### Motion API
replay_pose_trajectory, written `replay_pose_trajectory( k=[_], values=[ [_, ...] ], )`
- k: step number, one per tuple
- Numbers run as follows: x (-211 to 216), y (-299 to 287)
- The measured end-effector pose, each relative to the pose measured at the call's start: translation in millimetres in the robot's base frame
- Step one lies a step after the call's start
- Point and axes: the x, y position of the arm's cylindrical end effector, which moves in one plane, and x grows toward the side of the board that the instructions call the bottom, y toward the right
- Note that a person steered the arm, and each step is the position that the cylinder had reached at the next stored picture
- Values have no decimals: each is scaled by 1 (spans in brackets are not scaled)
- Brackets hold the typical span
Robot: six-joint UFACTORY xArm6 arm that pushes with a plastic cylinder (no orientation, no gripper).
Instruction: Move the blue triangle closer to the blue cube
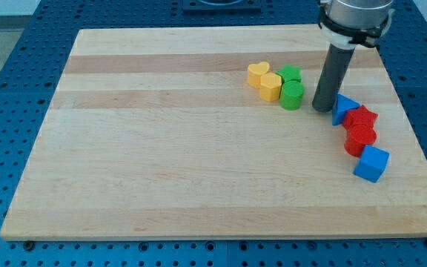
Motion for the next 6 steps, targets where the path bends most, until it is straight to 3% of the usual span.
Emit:
replay_pose_trajectory(
  k=[2,3,4,6],
  values=[
    [-9,0],
    [-46,15],
    [-48,71],
    [-8,88]
  ],
)
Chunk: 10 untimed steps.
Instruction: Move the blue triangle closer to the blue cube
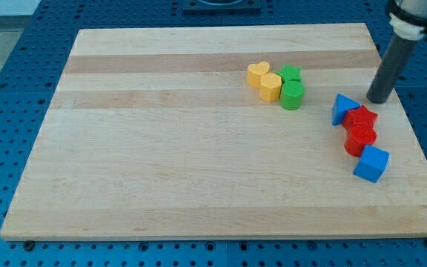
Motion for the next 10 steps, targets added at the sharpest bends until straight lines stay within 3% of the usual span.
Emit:
replay_pose_trajectory(
  k=[3,5,8,10],
  values=[
    [43,-79],
    [12,-60],
    [43,-94],
    [15,-100]
  ],
)
